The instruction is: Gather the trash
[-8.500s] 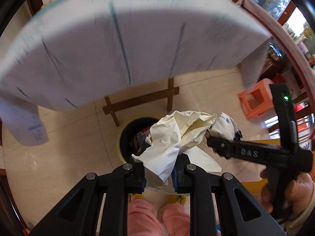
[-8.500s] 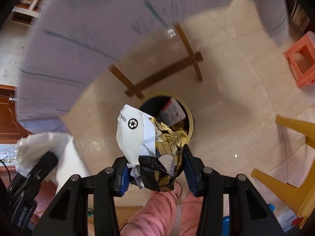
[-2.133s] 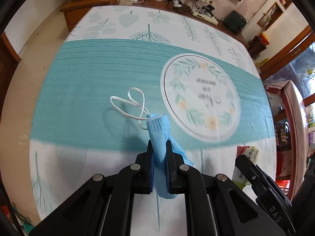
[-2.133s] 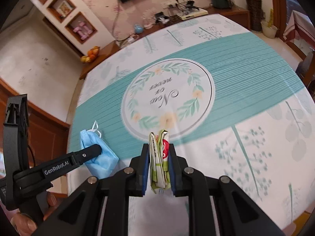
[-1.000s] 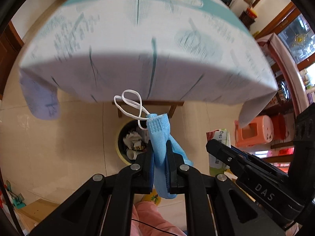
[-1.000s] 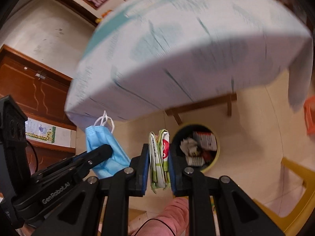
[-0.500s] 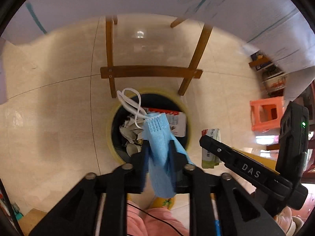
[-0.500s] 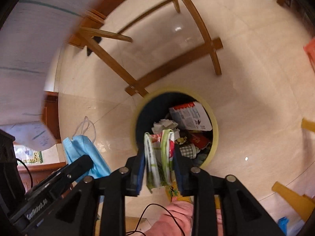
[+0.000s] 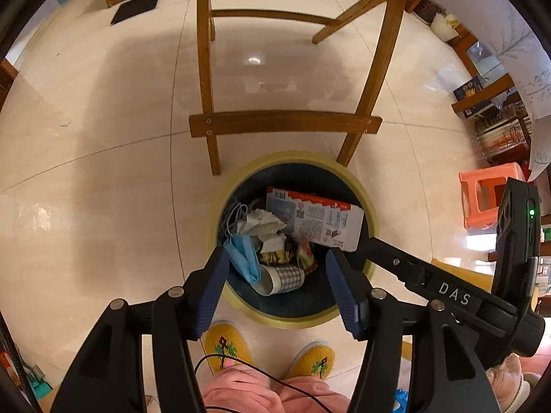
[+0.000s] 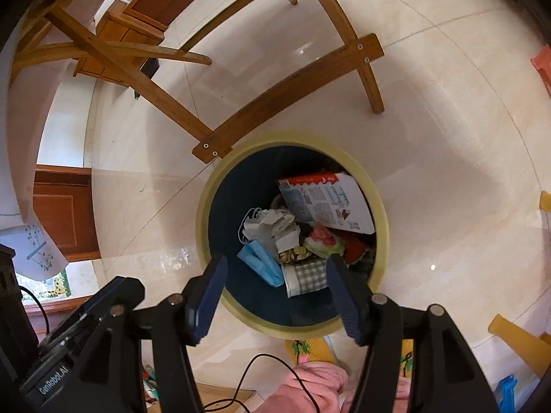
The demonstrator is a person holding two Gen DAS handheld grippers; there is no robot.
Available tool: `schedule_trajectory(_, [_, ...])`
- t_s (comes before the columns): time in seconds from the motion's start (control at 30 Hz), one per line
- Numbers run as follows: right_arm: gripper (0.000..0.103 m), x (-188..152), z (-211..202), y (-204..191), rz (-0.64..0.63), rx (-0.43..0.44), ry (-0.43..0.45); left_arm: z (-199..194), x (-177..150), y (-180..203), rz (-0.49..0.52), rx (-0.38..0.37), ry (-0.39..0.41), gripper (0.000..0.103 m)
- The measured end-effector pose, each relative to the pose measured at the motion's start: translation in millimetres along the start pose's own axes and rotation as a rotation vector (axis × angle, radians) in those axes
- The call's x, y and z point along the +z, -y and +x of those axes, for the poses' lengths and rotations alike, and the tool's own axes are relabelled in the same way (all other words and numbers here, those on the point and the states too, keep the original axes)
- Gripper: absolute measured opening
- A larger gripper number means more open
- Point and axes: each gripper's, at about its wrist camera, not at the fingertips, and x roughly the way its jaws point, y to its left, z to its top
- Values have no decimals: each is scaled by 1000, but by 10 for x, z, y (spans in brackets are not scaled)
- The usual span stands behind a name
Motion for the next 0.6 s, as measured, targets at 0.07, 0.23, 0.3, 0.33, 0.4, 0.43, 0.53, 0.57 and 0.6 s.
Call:
schedule_trajectory(0.07, [61, 4, -49, -26, -11, -3, 11, -72, 10, -2, -2, 1, 19, 57])
schedule_trajectory(0.23, [61, -45, -337, -183, -60, -25, 43, -361, 17, 59, -4, 14, 50, 57])
schedule_trajectory(0.3, [61, -60, -489, -254, -74, -26, 52, -535, 27, 99, -4, 19, 64, 57])
schedule_trajectory(0.33, [61, -68, -576, -292, -82, -26, 57, -642, 30, 124, -4, 21, 70, 57])
schedule_trajectory(0.4, [61, -88, -791, -382, -106, -33, 71, -859, 39, 178, -5, 26, 81, 58])
schedule_trajectory(0.43, [61, -98, -892, -417, -118, -36, 80, -974, 41, 201, -5, 29, 86, 59])
schedule_trajectory(0.53, [61, -114, -1252, -538, -143, -38, 105, -1315, 56, 277, -9, 38, 102, 71])
schedule_trajectory(0.57, [61, -120, -1412, -586, -150, -38, 114, -1445, 61, 307, -10, 46, 110, 72])
schedule_trajectory(0.6, [61, -128, -1517, -620, -155, -37, 119, -1610, 69, 353, -5, 64, 118, 73])
